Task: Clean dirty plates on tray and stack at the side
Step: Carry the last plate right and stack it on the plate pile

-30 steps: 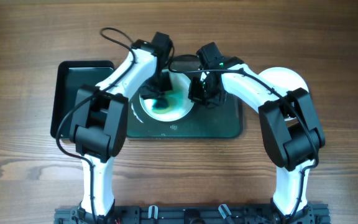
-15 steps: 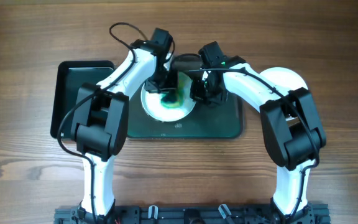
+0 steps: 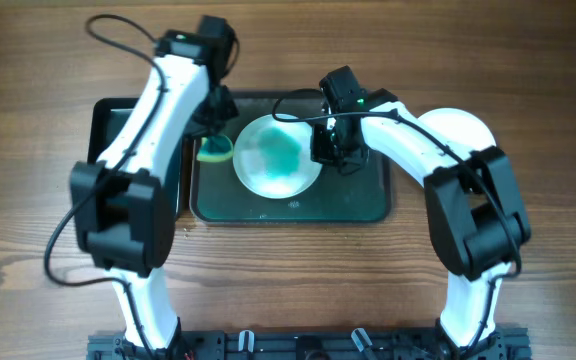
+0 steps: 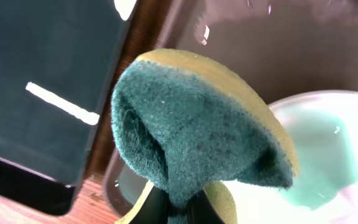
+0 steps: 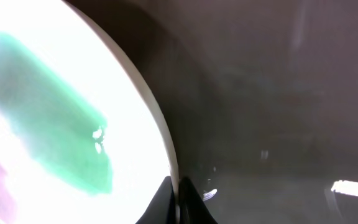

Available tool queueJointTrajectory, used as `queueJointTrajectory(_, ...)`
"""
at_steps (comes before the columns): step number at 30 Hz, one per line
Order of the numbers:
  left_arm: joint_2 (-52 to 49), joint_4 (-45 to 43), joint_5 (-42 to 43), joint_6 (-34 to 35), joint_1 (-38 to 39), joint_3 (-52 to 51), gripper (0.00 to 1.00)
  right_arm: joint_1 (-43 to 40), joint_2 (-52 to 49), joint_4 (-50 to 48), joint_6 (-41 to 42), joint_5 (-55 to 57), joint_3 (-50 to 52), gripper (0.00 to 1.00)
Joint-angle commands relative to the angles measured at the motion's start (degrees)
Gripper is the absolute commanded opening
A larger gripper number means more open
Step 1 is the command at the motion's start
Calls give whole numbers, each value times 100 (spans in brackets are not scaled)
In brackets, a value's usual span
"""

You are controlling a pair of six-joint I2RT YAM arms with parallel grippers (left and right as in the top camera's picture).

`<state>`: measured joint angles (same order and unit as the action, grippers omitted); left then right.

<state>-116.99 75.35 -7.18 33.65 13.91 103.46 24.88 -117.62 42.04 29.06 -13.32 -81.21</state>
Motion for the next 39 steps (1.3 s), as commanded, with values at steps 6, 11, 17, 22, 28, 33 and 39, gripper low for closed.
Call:
queueJointTrajectory(6,212,-11,162,114,-160,85,4,1128,1749,940,-315,5088,-22,4)
queueJointTrajectory(11,212,-15,160,114,-160,81,4,2129,2015,1320,-170,7569,-22,4)
queueJointTrajectory(17,212,-37,162,114,-160,81,4,2855,2015,1572,-234,9694,-22,4)
queueJointTrajectory(22,212,-35,162,114,-160,81,4,2907,2015,1565,-319,10043,-22,4)
queueJointTrajectory(28,212,-35,162,114,-129,81,4,2750,2015,1565,-181,7973,-20,4)
queueJointTrajectory(33,212,-35,162,111,-127,81,4,1311,2094,1261,-376,4247,-20,4)
queueJointTrajectory(39,212,-33,162,111,-129,81,4,-1580,2448,896,-1104,308,13,4)
